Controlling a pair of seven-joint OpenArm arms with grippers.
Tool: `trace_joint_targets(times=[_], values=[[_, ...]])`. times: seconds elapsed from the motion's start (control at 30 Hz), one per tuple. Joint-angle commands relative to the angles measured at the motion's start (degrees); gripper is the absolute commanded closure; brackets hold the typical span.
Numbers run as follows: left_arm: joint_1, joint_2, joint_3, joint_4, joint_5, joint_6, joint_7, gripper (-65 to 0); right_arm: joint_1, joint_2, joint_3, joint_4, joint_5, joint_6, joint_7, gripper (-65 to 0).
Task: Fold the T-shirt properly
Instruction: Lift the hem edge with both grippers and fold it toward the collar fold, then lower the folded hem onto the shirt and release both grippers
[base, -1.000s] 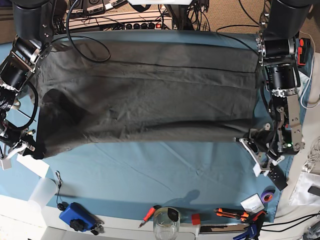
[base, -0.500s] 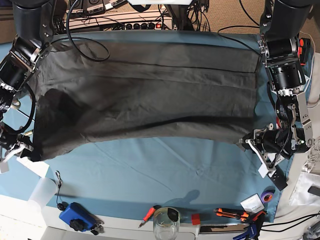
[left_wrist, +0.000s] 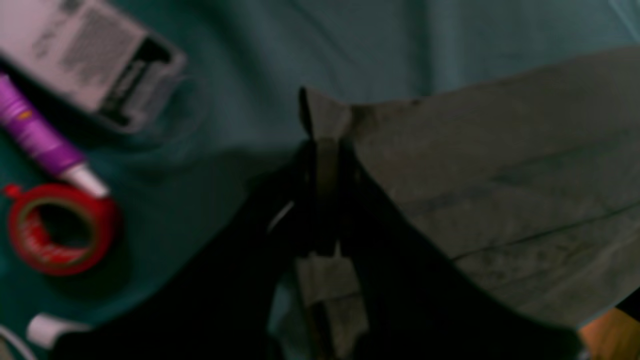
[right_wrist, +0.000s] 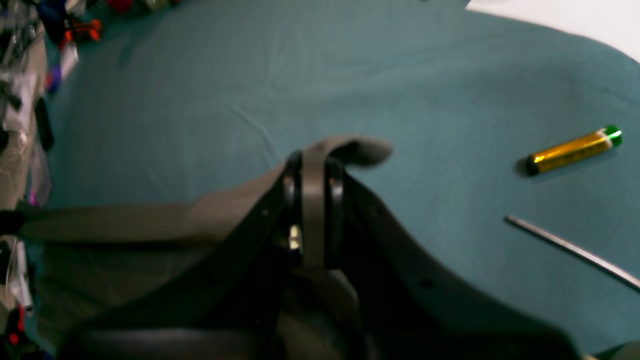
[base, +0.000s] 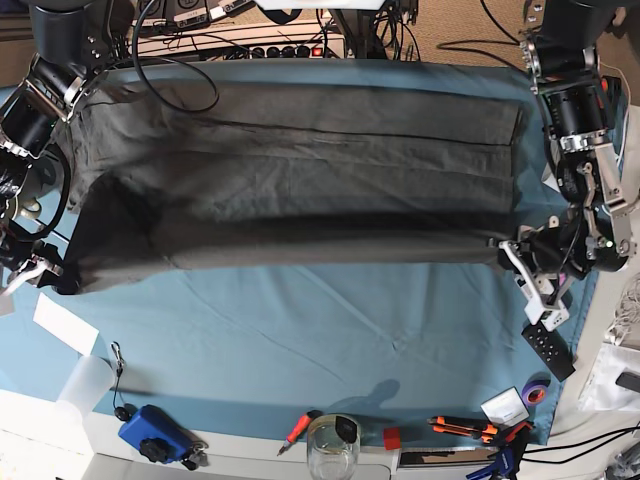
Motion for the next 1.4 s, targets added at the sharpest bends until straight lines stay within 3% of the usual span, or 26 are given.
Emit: trace_joint_targets(times=[0.0,0.27,0.67,1.0,1.37], values=[[-1.2,-1.3,-0.3,1.3,-0.2,-0.2,-0.8,0.0,1.4,1.4,0.3,1.0,1.4,0.0,1.2,0.0],[-0.8,-1.5,-0.3,1.3,-0.4,-0.2,-0.6,0.0,1.1,1.4,0.3,1.2,3.6,0.0,1.2,0.0],[4.0,-1.6,-0.3,5.9,0.3,-0.2,-0.9,0.0,-10.0,1.4,0.4,12.2,2.8,0.2,1.2,0.0],[9.2,-1.5,-0.3,9.2,0.5,-0.2,-1.2,0.0,-12.3,1.4,6.5,12.2,2.8,0.1,1.2,0.0],[14.3,-1.5,-0.3,13.4,2.4,0.2,-2.0,0.0,-19.0,1.2,7.0,16.4,5.4,0.2,1.2,0.0]])
